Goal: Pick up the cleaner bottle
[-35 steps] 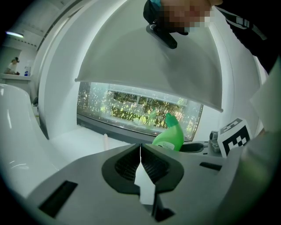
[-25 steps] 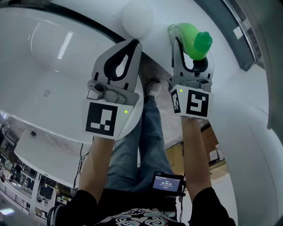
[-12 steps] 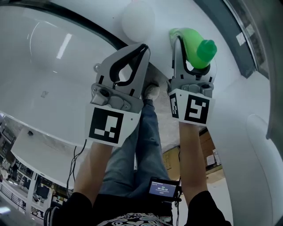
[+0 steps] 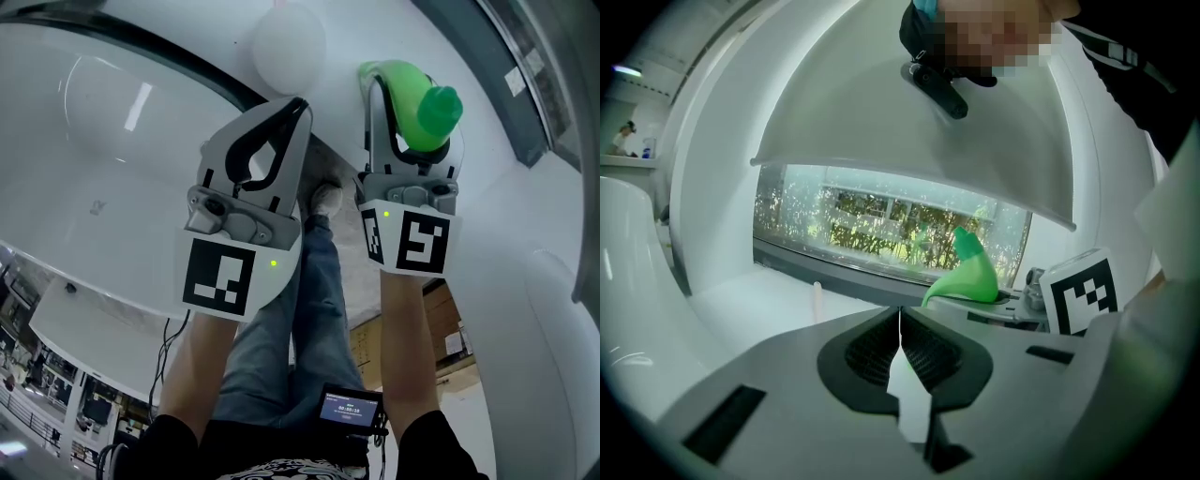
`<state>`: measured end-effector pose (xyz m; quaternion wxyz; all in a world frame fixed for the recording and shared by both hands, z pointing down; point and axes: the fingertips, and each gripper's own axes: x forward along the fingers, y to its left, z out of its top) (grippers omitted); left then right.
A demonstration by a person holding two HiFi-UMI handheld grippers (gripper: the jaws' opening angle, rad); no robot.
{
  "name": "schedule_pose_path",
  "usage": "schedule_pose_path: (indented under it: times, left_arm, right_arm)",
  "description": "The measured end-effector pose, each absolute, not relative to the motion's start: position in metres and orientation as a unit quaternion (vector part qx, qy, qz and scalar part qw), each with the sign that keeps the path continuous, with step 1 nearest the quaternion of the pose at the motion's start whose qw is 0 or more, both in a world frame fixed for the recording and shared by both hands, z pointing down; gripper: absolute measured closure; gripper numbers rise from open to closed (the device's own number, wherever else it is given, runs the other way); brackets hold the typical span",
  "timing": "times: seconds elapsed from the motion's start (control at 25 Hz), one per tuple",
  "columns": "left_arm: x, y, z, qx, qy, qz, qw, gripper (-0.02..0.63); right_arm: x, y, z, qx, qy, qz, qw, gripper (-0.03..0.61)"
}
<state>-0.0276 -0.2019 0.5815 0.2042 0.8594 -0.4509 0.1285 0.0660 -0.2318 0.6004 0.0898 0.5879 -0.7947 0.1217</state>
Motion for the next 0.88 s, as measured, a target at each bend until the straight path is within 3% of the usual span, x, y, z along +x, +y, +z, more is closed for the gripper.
schedule_pose_path:
  times: [0.08,0.4,0.88]
  left_arm:
    - [-0.027,-0.202,0.582,0.860,-0.451,0.128,0.201,0.595]
    - [-0.026,-0.198,0.587,0.865,-0.441,0.132,0.199,0.595]
    - [-0.029,-0.191,0.584,0.870,-0.433,0.131,0.198,0.595]
  right_arm:
    - [0.066,-0.232,0.598,0.582,-0.800,0.133,0.068,0.367]
    - [0.066,-0.238,0.597,0.600,-0.790,0.079,0.102,0.368]
    - [0.062,-0.241,0.594,0.593,-0.797,0.062,0.097,0.368]
